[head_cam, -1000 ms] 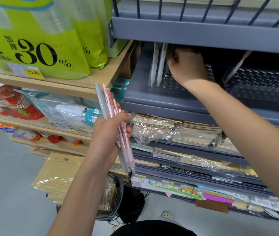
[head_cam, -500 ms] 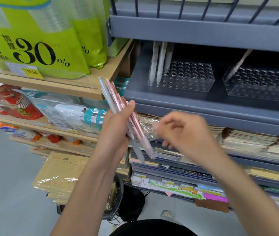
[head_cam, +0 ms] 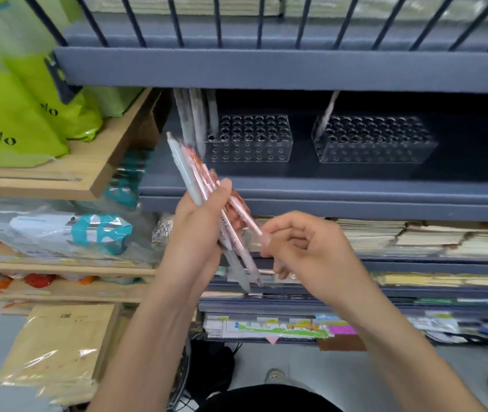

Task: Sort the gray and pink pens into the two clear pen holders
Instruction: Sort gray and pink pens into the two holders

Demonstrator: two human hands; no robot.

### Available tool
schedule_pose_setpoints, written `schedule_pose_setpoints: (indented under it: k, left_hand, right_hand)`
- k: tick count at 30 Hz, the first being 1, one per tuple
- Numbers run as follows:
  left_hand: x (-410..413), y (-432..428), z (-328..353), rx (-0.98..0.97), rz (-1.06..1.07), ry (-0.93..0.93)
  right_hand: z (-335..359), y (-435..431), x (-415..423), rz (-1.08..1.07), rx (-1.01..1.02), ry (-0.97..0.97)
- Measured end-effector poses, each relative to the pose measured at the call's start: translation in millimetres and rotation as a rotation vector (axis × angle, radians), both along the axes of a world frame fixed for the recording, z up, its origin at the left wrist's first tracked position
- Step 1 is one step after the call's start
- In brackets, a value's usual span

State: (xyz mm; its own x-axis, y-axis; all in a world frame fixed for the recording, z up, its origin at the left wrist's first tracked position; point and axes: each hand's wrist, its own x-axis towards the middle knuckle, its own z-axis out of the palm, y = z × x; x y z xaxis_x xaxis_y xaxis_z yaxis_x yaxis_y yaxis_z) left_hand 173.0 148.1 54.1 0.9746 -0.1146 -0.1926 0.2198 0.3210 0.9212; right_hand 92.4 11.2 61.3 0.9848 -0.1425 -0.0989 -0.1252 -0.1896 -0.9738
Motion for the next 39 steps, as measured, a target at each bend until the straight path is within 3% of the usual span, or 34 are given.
schedule_pose_setpoints:
  k: [4,10,15,21,23,29,34,39]
  left_hand:
    - [-4,-23,3,-0.001,-0.022,-0.021]
    - [-5,-42,3,0.016,-0.046,-0.053]
    - [-4,-53,2,0.027,-0.022,-0.088]
    - [-7,-61,-2,0.046,0.053,-0.092]
    - [-8,-63,-2,0.047,0.064,-0.096]
    - [-10,-68,3,0.034,0.074,-0.116]
    - [-10,-76,6,0.047,0.006,-0.122]
    - [-1,-77,13,-0.113,0.095,-0.014]
  right_hand:
    - [2,-26,-5,-0.026,0.172,0.012]
    - [-2,-49,-9,0.008,0.273,0.040]
    - [-4,-68,-6,0.036,0.501,0.092]
    - [-9,-80,-6,0.004,0.294,0.048]
    - [-8,-83,-6,0.003,0.310,0.051]
    - [-4,-92,-4,0.153,0.410,0.159]
    - [1,-100,-1,0.266,0.232,0.135]
    - [6,-114,6,0.030,0.074,0.036]
